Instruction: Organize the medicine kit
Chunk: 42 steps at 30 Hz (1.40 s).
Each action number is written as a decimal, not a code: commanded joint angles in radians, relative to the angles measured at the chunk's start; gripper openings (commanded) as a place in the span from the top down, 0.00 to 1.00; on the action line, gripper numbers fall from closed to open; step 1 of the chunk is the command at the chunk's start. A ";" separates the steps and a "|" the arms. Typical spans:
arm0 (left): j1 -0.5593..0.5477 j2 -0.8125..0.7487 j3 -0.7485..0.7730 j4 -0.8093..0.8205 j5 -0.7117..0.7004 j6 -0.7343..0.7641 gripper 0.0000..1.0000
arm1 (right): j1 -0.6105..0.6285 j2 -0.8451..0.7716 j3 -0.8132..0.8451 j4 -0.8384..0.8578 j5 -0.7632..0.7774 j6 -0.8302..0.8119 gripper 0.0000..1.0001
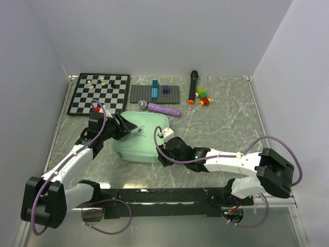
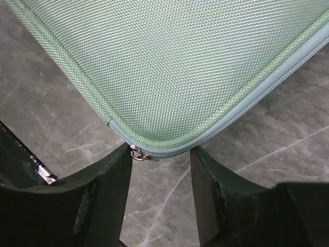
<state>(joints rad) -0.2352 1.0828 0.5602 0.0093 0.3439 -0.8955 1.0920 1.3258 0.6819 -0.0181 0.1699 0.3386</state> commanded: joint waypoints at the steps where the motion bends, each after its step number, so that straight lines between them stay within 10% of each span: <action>1: -0.001 -0.018 0.006 0.000 0.018 0.020 0.40 | -0.012 0.039 0.014 0.021 -0.032 -0.012 0.52; 7: -0.001 -0.026 0.010 -0.008 0.015 0.026 0.39 | -0.015 0.043 0.027 -0.032 -0.044 0.002 0.32; 20: -0.001 -0.027 0.001 -0.005 0.017 0.024 0.39 | -0.021 0.032 0.016 -0.008 -0.043 0.008 0.38; 42: -0.001 -0.046 -0.013 -0.005 0.018 0.021 0.39 | -0.030 0.015 0.019 0.006 -0.018 -0.006 0.90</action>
<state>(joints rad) -0.2352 1.0615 0.5488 -0.0086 0.3439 -0.8848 1.0706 1.3773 0.6876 -0.0750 0.1116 0.3408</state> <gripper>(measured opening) 0.606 0.138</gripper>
